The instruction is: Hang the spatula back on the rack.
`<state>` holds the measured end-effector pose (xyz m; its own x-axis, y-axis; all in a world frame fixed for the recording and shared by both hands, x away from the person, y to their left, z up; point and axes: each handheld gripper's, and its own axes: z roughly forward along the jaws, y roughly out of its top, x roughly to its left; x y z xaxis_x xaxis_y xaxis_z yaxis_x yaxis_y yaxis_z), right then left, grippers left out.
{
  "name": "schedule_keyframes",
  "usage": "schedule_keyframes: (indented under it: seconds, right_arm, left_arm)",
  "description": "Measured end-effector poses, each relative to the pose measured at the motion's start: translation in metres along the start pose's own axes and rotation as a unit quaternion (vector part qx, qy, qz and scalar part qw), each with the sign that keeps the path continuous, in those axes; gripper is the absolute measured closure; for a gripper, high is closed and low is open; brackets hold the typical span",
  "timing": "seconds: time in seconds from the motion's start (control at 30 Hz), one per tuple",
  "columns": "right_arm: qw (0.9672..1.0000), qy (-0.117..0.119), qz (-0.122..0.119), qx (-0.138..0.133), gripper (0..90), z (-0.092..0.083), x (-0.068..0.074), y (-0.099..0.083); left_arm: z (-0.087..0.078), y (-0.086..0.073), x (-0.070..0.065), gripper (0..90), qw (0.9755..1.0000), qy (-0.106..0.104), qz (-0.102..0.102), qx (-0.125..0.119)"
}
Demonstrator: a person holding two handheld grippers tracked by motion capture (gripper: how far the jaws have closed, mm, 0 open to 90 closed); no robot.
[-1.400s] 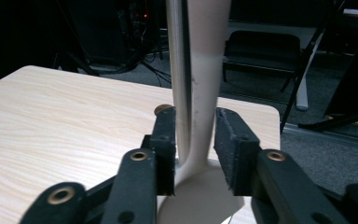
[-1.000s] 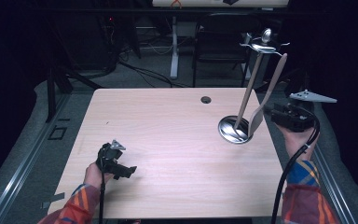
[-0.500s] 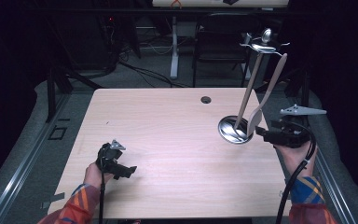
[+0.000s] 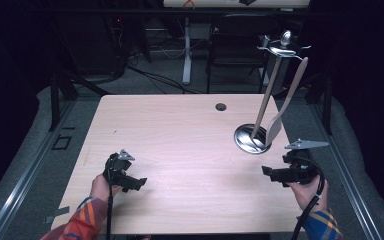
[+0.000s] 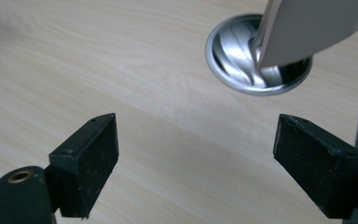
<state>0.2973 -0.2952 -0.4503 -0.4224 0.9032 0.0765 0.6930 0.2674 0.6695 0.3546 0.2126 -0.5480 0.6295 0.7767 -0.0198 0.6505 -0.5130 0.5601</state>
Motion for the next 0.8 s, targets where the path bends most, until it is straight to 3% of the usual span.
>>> schedule_keyframes:
  seconds: [0.1, 0.3, 0.57, 0.63, 0.77, 0.8]
  right_arm:
    - [0.9998, 0.000, -0.014, 0.017, 10.5, 0.003, 0.007, -0.007]
    - [0.9986, 0.019, -0.012, 0.047, 6.5, 0.010, 0.014, -0.022]
    - [0.9935, 0.040, -0.033, 0.102, 1.5, 0.022, 0.029, -0.043]
    - [0.9906, 0.045, -0.039, 0.123, 0.5, 0.025, 0.031, -0.048]
    - [0.9865, 0.055, -0.035, 0.150, 0.0, 0.031, 0.032, -0.055]
    - [0.9867, 0.059, -0.033, 0.148, 0.0, 0.031, 0.031, -0.055]
  left_arm:
    - [-0.001, 0.000, 0.000, 0.0, 1.0000, 0.000, 0.001, -0.001]
    - [0.000, 0.000, 0.000, 0.0, 1.0000, 0.000, 0.001, 0.000]
    - [0.002, 0.000, 0.000, 0.0, 1.0000, -0.002, 0.002, 0.003]
    - [0.002, 0.000, -0.001, 0.0, 1.0000, -0.002, 0.003, 0.003]
    - [0.002, 0.000, -0.001, 0.0, 1.0000, -0.002, 0.004, 0.004]
    - [0.002, 0.000, -0.001, 0.0, 1.0000, -0.002, 0.004, 0.004]
